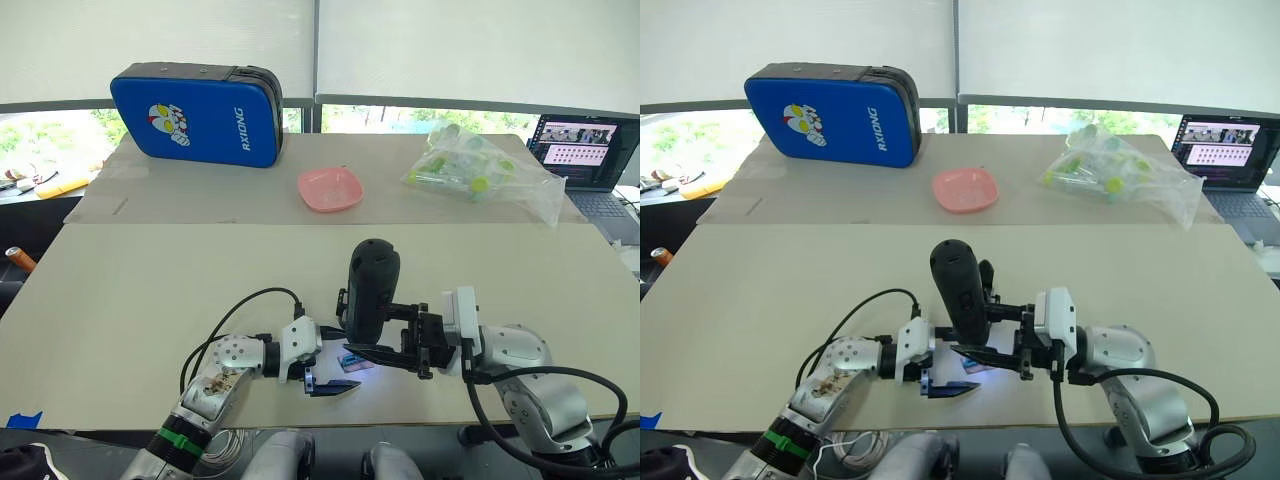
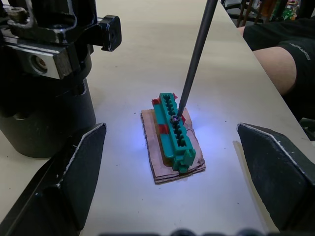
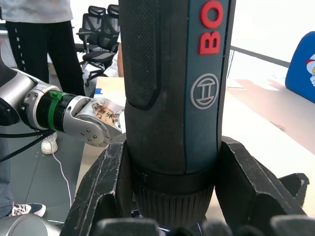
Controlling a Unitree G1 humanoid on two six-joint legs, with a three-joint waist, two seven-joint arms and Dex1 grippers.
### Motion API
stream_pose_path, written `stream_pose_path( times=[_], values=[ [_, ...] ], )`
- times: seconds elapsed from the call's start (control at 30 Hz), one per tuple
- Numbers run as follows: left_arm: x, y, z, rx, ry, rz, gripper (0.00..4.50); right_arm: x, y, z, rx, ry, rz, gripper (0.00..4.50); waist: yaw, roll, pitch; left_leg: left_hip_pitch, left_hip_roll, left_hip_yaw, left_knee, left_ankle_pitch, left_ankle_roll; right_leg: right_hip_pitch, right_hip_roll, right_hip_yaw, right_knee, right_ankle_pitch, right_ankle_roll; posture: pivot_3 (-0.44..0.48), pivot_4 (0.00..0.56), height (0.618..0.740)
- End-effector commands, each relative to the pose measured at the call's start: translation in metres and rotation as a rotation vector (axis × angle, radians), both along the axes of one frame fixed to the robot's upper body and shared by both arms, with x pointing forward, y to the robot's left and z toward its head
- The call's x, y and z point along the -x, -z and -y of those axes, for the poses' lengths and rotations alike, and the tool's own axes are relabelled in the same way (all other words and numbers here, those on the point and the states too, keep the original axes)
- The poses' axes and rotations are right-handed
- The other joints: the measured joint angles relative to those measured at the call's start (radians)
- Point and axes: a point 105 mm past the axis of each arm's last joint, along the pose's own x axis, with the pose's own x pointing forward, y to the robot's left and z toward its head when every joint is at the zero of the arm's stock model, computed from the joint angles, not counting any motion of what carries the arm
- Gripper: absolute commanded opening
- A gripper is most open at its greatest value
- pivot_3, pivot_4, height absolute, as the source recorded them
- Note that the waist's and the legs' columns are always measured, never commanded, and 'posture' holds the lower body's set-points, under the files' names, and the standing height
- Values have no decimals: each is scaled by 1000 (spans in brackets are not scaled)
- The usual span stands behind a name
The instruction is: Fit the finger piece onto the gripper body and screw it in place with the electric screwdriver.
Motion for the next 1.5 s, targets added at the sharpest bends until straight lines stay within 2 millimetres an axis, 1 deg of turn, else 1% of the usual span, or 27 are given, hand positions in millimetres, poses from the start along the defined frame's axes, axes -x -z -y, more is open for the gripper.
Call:
stream_pose_path(
  times=[0.03,0.93,1.5],
  values=[
    [7,12,4,-20,11,-54,4474,5,-15,-3,-44,-27,67,1903,0,0,0,0,0,0,0,0,0,0,0,0,0,0,0,0,150,740],
    [6,12,5,-15,4,-60,4474,1,-13,-2,-29,-15,62,1903,0,0,0,0,0,0,0,0,0,0,0,0,0,0,0,0,150,740],
    [6,12,4,-18,3,-61,4474,0,-8,-3,-14,-7,44,1903,0,0,0,0,0,0,0,0,0,0,0,0,0,0,0,0,150,740]
  ],
)
